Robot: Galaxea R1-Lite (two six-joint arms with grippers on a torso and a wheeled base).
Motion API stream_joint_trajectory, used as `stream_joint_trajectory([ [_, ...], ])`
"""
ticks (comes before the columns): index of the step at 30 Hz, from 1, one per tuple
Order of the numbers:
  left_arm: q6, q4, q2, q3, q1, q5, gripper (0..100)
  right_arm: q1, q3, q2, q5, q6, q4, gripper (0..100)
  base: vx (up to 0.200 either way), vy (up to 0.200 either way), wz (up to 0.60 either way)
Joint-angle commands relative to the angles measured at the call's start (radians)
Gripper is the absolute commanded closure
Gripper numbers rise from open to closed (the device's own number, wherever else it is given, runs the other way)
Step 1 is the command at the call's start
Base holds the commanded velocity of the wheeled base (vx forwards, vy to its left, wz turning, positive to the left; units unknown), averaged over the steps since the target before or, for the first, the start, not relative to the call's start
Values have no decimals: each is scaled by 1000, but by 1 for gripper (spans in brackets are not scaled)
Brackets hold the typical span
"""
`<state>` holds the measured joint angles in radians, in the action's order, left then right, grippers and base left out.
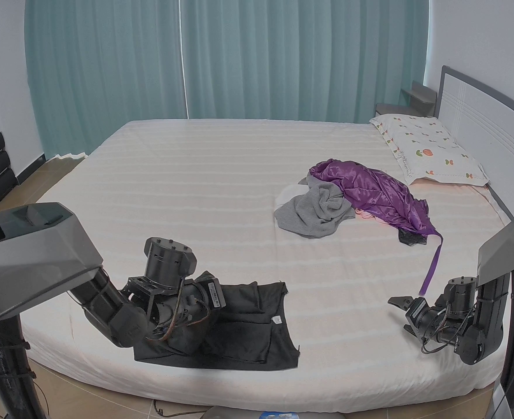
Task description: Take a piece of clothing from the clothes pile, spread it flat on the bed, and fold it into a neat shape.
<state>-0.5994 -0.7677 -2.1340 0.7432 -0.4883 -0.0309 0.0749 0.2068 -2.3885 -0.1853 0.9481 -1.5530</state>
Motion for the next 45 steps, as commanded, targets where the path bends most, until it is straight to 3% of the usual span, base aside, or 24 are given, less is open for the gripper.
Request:
stream_joint_trajectory([
  [1, 0, 8, -98, 65, -59, -43, 100, 0, -1, -1, 0, 0, -13, 0, 0, 0, 0],
  [12, 0, 25, -165, 142, -111, -96, 100, 0, -1, -3, 0, -6, -13, 0, 0, 0, 0],
  [14, 0, 82, -170, 159, -124, -96, 100, 0, -1, -4, 0, -9, -13, 0, 0, 0, 0],
  [15, 0, 93, -170, 163, -127, -96, 0, 0, -1, -6, 0, -9, -13, 0, 0, 0, 0],
  [24, -27, 90, -150, 163, -133, -104, 0, 0, -1, -9, 0, -17, -13, 0, 0, 0, 0],
  [29, -89, 84, -58, 131, -122, -104, 0, 0, -3, -9, 0, -17, -13, 0, 0, 0, 0],
  [35, -166, 79, 36, 31, -70, -80, 0, 0, -3, -9, 0, -17, -13, 0, 0, 0, 0],
  [45, -332, -96, 68, -173, 53, 3, 0, 0, -3, -9, 0, -17, -13, 0, 0, 40, 0],
])
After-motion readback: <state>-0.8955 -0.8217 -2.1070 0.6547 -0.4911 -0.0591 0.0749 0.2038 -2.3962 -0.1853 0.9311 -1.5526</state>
